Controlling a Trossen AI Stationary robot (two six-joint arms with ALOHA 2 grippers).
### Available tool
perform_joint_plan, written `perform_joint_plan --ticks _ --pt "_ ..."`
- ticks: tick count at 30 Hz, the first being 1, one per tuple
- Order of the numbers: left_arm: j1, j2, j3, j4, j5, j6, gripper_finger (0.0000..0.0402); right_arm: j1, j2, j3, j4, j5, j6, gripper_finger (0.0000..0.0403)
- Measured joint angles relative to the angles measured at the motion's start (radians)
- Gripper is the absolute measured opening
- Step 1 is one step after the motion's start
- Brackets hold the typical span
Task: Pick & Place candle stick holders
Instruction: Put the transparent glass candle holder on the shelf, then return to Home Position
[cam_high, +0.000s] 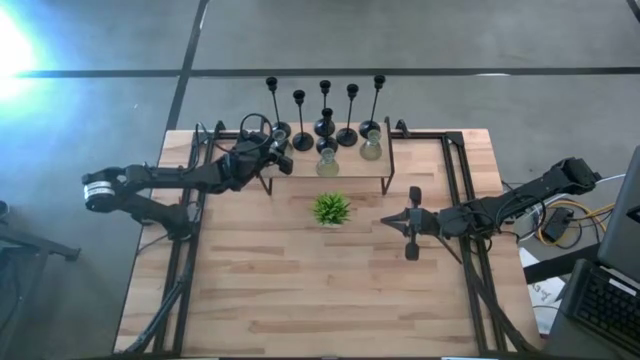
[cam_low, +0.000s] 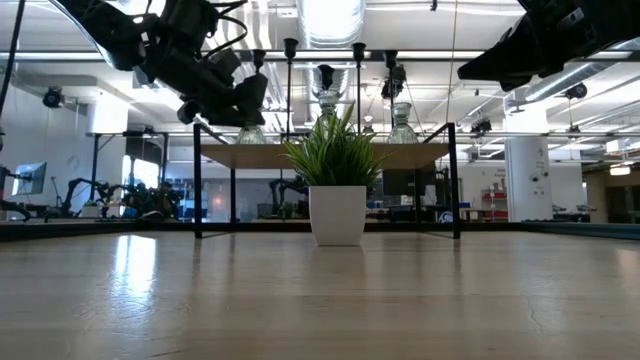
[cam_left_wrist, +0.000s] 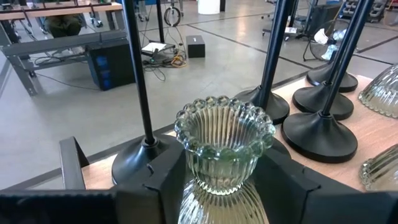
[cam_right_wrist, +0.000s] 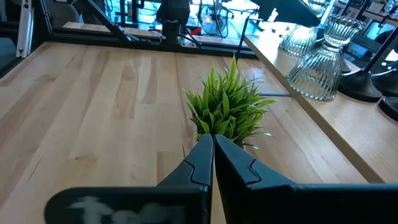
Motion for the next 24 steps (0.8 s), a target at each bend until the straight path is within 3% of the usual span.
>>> perform_joint_plan --ticks 11,24 --pt "0.004 0.000 0.000 0.006 0.049 -0.005 0.0212 0.000 0.000 0.000 0.006 0.000 0.000 0.0008" --pt "0.004 -0.046 0.000 -0.027 0.069 0.022 0.0314 0.000 0.000 0.000 0.006 0.000 0.000 0.0008"
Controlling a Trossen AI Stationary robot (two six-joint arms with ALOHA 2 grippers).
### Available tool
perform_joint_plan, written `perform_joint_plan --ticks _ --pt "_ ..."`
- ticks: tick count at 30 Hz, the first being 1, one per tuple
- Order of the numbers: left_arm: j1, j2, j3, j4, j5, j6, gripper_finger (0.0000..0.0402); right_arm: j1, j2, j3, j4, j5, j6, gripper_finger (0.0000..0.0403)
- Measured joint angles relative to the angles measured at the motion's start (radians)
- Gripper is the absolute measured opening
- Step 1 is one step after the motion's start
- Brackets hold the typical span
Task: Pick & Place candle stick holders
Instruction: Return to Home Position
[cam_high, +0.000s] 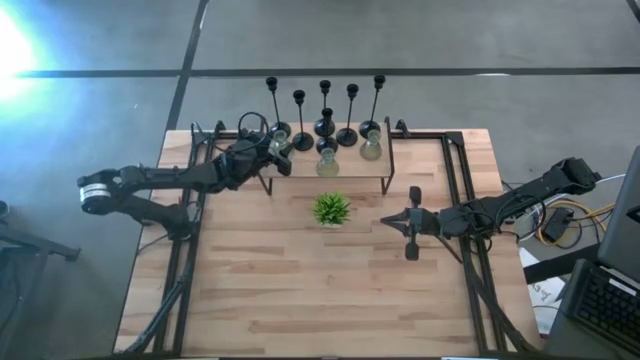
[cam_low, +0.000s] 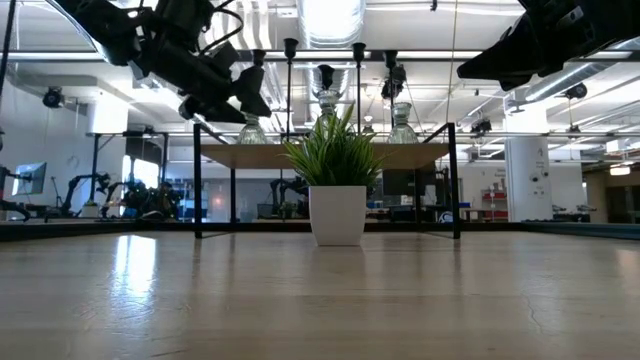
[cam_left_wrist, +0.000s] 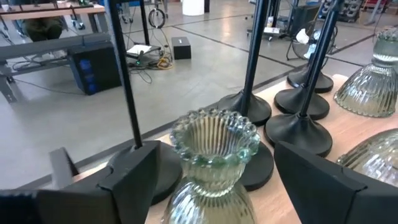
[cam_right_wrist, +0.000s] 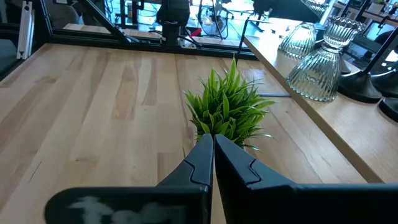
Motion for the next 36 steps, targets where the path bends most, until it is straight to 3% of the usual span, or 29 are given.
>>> perform_joint_plan --ticks 4,8,12,15,19,23,27,36 --pt "-0.018 -0.085 0.000 -0.110 0.012 -0.023 0.0318 0.000 0.000 0.000 0.000 0.000 0.002 0.0008" --pt "-0.080 -0.254 0.000 -0.336 0.176 -0.138 0.0319 0.000 0.000 0.000 0.000 -0.001 0.007 0.0008" --pt "-0.238 -0.464 -0.008 -0.422 0.288 -0.166 0.0318 0.000 0.000 0.000 -0.001 -0.004 0.026 0.0008" --pt "-0.411 -0.585 -0.028 -0.447 0.241 -0.136 0.0319 0.001 0.000 0.000 0.000 -0.004 0.024 0.0008" --pt "-0.626 -0.678 -0.123 -0.422 0.065 -0.127 0.0315 0.000 0.000 0.000 0.002 -0.004 0.027 0.0008" --pt "-0.752 -0.717 -0.237 -0.405 -0.026 -0.126 0.0305 0.001 -0.002 0.000 0.007 -0.009 0.050 0.0008" --pt "-0.833 -0.717 -0.333 -0.363 -0.022 -0.076 0.0263 0.001 -0.004 0.002 0.005 -0.037 0.096 0.0008" --pt "-0.869 -0.776 -0.446 -0.354 -0.015 0.036 0.0108 0.005 -0.037 -0.065 -0.008 -0.088 0.104 0.0008"
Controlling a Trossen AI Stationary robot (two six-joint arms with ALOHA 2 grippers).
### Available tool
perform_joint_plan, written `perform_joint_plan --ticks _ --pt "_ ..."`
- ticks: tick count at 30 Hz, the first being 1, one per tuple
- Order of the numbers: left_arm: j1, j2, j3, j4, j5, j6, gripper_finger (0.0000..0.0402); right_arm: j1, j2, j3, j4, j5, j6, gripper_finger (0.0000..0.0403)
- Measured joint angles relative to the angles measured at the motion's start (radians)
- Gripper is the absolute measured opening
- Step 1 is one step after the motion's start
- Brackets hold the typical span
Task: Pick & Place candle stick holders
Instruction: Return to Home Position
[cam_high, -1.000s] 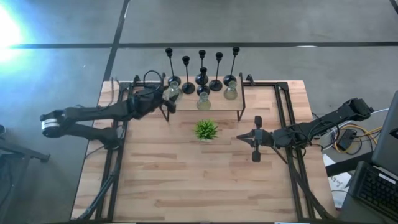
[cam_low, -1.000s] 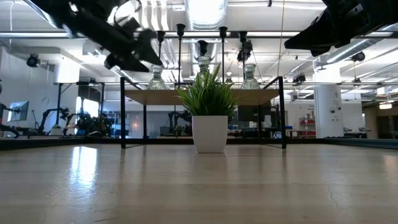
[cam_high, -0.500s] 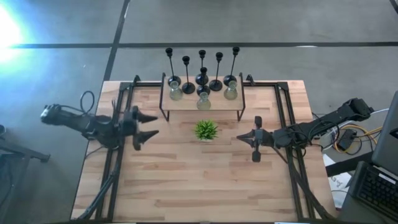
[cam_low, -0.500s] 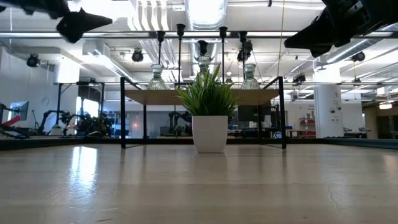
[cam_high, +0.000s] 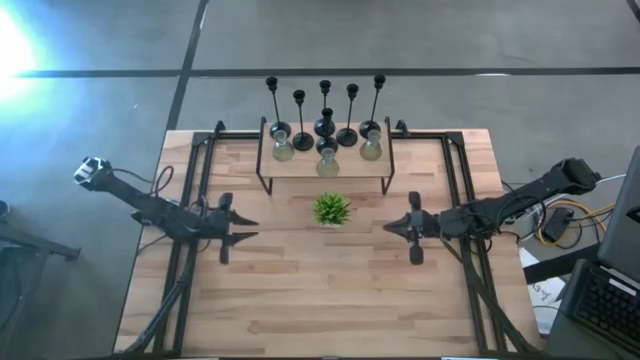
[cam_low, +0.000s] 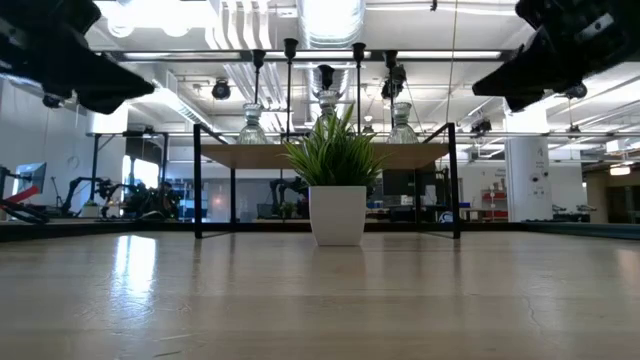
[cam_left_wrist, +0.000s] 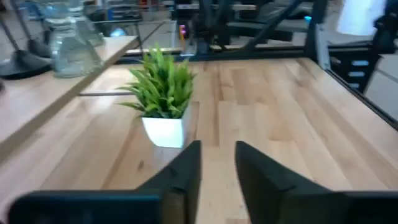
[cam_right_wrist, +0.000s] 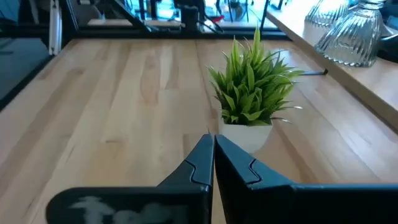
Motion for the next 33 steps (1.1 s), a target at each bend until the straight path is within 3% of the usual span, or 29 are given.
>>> perform_joint_plan --ticks 5,7,17,24,33 --pt "0.000 -0.102 -0.037 -0.003 0.093 0.086 0.0022 0.000 -0.113 -0.114 0.107 -0.001 -0.022 0.0008" --pt "0.000 -0.149 -0.044 0.002 0.104 0.133 0.0008 0.000 -0.186 -0.165 0.148 -0.004 -0.044 0.0008" --pt "0.001 -0.416 -0.097 -0.107 0.126 0.205 0.0004 -0.001 -0.606 -0.323 0.125 -0.024 -0.159 0.0008" --pt "0.037 -0.419 -0.106 -0.097 0.230 0.209 0.0002 -0.009 -0.809 -0.322 0.007 -0.123 -0.184 0.0008" --pt "0.200 -0.419 -0.121 -0.067 0.434 0.203 0.0001 -0.084 -0.801 -0.322 0.006 -0.173 -0.158 0.0008"
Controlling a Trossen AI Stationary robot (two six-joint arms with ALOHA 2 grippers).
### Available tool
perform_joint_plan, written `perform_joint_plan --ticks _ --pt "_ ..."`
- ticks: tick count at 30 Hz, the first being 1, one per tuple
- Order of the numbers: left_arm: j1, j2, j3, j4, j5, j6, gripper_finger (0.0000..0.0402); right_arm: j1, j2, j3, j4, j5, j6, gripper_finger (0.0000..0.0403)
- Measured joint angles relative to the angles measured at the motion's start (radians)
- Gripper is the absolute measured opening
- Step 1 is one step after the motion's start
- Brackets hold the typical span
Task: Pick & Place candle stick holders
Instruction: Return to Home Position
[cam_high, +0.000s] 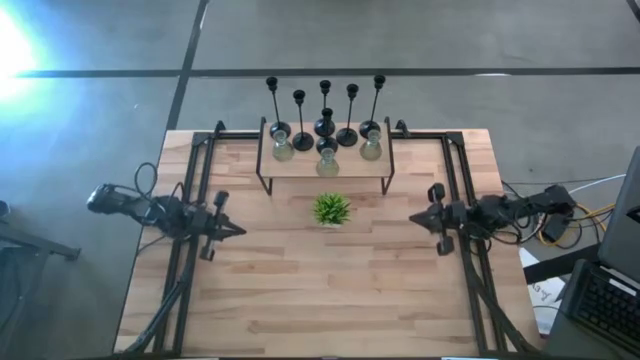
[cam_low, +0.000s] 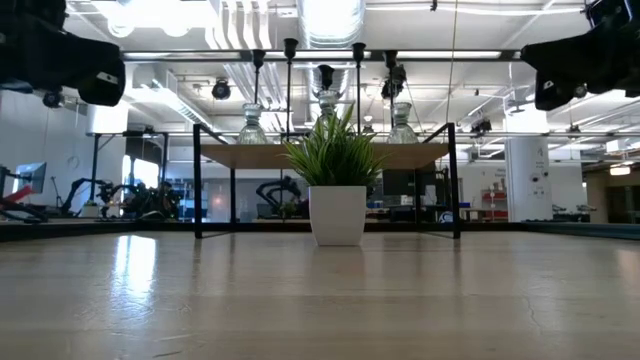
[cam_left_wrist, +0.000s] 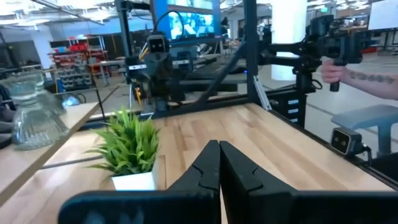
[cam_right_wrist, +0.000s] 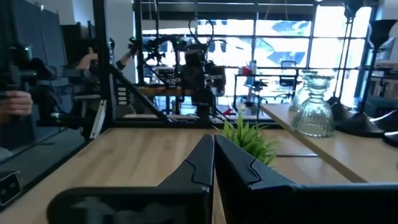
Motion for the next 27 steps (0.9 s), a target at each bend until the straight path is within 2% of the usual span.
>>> perform_joint_plan --ticks 5,11,15,19,23,27 --pt "0.157 0.000 0.002 -0.003 0.154 0.001 0.0001 -0.079 0.003 0.000 0.012 -0.105 -0.003 0.0008" --pt "0.374 0.002 0.000 -0.021 0.374 -0.020 0.0001 -0.198 0.004 0.001 0.010 -0.307 0.029 0.0008" --pt "0.505 0.003 -0.023 -0.008 0.514 -0.055 0.0001 -0.264 0.004 0.002 -0.053 -0.421 0.072 0.0008" --pt "0.566 0.031 -0.025 -0.003 0.523 -0.096 0.0011 -0.286 0.006 0.002 -0.103 -0.385 0.106 0.0008" --pt "0.570 0.058 -0.025 -0.008 0.525 -0.075 0.0017 -0.285 0.012 0.002 -0.118 -0.316 0.094 0.0008" --pt "0.570 0.080 -0.026 -0.009 0.525 -0.116 0.0015 -0.285 0.019 0.002 -0.117 -0.312 0.088 0.0008"
